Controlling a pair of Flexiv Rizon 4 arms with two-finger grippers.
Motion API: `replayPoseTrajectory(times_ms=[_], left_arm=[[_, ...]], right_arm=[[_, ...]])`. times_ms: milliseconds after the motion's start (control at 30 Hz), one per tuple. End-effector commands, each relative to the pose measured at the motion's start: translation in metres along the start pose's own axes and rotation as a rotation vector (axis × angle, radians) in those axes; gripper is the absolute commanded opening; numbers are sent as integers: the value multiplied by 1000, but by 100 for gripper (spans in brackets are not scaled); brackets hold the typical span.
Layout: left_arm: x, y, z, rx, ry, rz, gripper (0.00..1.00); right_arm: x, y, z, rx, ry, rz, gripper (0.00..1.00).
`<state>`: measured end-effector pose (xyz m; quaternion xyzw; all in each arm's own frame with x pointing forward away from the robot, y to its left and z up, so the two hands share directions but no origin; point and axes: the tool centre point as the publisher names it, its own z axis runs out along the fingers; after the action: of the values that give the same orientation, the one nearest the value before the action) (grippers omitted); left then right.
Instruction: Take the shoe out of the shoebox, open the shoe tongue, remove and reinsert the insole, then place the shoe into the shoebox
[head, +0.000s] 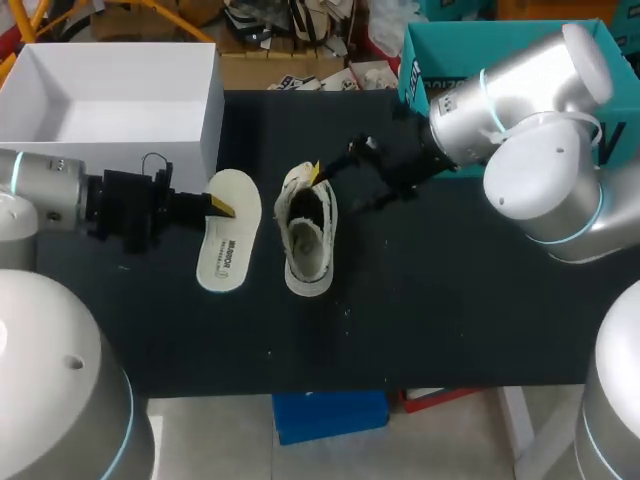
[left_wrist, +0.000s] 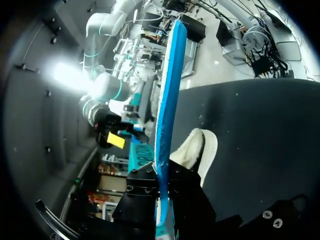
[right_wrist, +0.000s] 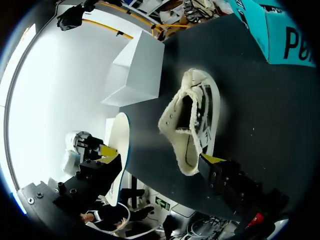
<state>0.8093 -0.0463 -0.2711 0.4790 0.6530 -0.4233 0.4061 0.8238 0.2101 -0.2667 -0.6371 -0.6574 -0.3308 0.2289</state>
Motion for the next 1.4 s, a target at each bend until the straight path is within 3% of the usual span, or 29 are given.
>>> replayPoseTrajectory(times_ms=[33, 500, 600, 700, 833, 1400], left_arm=[[1, -6, -15, 11, 41, -4, 0], [10, -22, -23, 121, 99, 56, 0], [12, -22, -23, 126, 100, 52, 0], [15, -22, -22, 132, 101, 36, 0], [17, -21, -20, 131, 99, 22, 0], [17, -19, -16, 119, 114, 7, 0]], right_arm=[[5, 3, -2, 11, -211, -11, 100], [6, 3, -2, 26, -202, -16, 100], [17, 10, 0, 94, -563, -187, 100], [21, 11, 8, 149, -814, -350, 100], [26, 4, 25, 217, -1066, -585, 100], [26, 4, 25, 217, -1066, -585, 100]])
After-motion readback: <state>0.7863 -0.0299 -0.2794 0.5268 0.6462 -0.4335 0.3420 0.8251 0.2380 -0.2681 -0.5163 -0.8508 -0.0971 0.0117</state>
